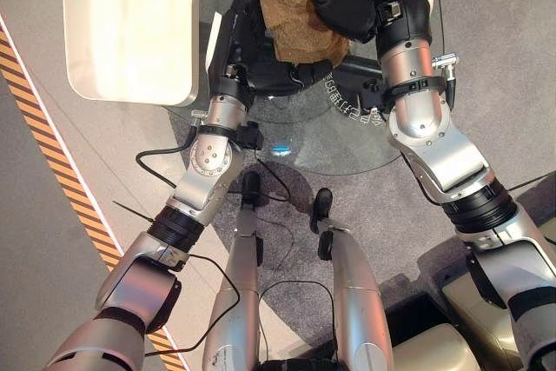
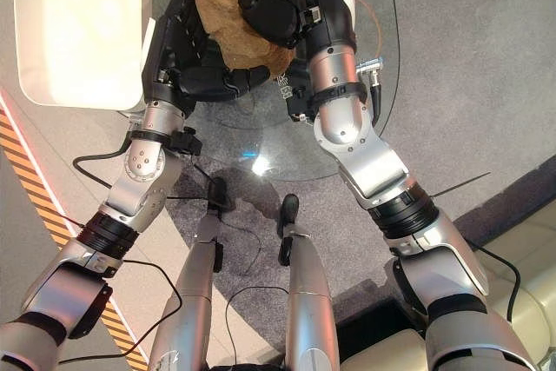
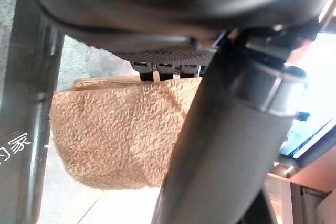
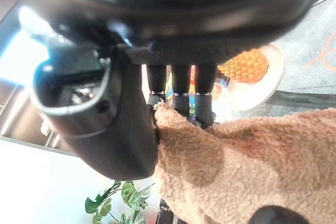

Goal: Wipe the table with a cloth and put it in the basket.

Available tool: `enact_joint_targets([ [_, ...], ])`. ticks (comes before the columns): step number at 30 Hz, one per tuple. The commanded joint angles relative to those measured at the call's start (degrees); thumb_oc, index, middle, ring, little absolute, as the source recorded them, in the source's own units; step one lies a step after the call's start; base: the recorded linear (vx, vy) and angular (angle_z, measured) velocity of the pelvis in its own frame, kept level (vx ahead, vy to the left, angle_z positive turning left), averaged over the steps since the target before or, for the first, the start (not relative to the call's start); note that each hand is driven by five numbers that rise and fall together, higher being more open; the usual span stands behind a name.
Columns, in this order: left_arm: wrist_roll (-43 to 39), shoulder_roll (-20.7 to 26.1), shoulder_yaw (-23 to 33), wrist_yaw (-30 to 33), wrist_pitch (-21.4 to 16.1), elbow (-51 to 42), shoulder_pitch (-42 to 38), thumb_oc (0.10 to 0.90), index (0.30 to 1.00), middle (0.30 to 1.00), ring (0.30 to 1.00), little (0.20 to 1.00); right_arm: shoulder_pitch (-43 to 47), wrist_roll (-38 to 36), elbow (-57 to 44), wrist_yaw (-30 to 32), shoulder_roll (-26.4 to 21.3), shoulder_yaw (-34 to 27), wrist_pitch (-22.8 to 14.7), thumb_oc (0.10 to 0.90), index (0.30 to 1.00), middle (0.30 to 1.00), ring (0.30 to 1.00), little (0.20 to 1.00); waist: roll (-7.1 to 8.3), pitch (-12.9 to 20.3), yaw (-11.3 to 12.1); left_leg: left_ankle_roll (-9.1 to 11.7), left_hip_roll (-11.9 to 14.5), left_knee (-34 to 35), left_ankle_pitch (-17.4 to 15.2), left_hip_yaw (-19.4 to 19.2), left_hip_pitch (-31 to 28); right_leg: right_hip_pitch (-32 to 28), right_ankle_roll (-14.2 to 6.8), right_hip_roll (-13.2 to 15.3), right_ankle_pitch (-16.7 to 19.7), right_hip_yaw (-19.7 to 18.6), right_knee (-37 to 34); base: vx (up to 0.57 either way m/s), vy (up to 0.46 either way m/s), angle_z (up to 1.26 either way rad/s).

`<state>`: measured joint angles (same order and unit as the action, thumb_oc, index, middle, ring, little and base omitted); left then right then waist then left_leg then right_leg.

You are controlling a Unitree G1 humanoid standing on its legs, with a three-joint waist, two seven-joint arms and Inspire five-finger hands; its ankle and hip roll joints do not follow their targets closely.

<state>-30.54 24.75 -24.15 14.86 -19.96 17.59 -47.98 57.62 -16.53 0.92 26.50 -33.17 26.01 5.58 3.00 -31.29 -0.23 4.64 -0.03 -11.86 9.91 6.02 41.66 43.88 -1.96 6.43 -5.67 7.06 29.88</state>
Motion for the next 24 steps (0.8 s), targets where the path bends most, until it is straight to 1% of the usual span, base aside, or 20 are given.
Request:
enact_joint_targets([
  [1, 4.47, -1.91, -0.15, 0.42, -4.28, -1.98, -8.95, 0.8, 0.9, 0.9, 0.9, 0.9, 13.9, -0.28, -13.04, 0.18, 2.36, -4.37, -11.1, 0.1, 0.3, 0.3, 0.3, 0.2, 2.56, 1.49, 0.38, -3.99, -3.06, -3.76, -7.43, -7.61, -5.06, -6.94, -0.22, -5.46, 7.05, -0.52, -12.97, 0.0, 0.0, 0.0],
  [3, 4.76, -2.03, -0.26, 0.77, -3.91, -2.03, -9.23, 0.8, 0.9, 0.9, 0.9, 0.9, 13.98, -0.14, -13.09, 0.11, 2.64, -4.37, -10.99, 0.1, 0.3, 0.3, 0.3, 0.2, 2.54, 1.49, 0.37, -3.95, -3.06, -3.8, -7.45, -7.59, -5.09, -7.0, -0.21, -5.45, 7.0, -0.54, -12.96, 0.0, 0.0, 0.0],
  [24, 5.04, -2.95, -1.24, 0.18, -4.72, 0.79, -9.53, 0.8, 0.9, 0.9, 0.9, 0.9, 16.22, -1.28, -14.3, -0.37, 3.4, -3.48, -10.28, 0.1, 0.3, 0.3, 0.3, 0.2, 3.03, 1.49, 0.34, -3.86, -2.79, -4.14, -7.48, -7.59, -5.15, -7.25, 0.13, -5.63, 6.75, -0.75, -12.84, 0.0, 0.0, 0.0],
])
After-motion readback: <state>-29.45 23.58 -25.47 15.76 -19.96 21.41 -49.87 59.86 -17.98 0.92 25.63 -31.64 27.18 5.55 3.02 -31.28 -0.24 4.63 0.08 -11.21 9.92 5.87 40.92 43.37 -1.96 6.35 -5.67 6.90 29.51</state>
